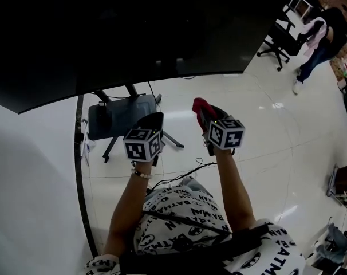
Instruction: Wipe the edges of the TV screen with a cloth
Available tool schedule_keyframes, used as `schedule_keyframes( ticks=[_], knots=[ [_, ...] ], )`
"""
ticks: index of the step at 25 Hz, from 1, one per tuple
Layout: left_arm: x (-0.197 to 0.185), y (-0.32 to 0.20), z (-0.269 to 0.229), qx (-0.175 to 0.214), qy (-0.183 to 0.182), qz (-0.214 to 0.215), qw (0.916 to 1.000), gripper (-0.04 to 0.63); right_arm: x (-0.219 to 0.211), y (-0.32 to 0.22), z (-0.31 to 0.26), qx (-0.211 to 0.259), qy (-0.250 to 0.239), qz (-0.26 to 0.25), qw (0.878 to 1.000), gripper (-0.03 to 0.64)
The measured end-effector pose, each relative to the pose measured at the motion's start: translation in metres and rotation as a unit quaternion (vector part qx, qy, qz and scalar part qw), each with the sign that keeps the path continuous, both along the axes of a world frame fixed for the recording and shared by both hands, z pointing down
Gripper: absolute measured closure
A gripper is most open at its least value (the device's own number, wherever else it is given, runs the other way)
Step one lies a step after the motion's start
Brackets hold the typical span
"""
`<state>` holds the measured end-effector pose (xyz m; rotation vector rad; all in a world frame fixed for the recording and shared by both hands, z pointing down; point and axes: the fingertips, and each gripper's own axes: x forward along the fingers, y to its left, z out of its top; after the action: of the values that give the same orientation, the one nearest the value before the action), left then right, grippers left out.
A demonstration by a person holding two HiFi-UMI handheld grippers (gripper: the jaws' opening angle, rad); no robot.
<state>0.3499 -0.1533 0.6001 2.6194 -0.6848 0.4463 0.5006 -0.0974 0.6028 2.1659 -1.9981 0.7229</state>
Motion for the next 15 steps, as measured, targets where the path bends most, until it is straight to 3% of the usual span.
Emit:
schedule_keyframes(
  ticks=[8,15],
  knots=[
    [-0.022,-0.002,0.018,-0.020,-0.008,0.024,0.9995,0.609,-0.068,-0.010,0.009,-0.022,0.001,-0.013,1.000,0.537],
    [-0.015,0.013,0.018,-0.027,-0.004,0.059,0.9979,0.609,-0.074,0.012,0.012,-0.039,0.007,0.017,0.999,0.537]
  ],
)
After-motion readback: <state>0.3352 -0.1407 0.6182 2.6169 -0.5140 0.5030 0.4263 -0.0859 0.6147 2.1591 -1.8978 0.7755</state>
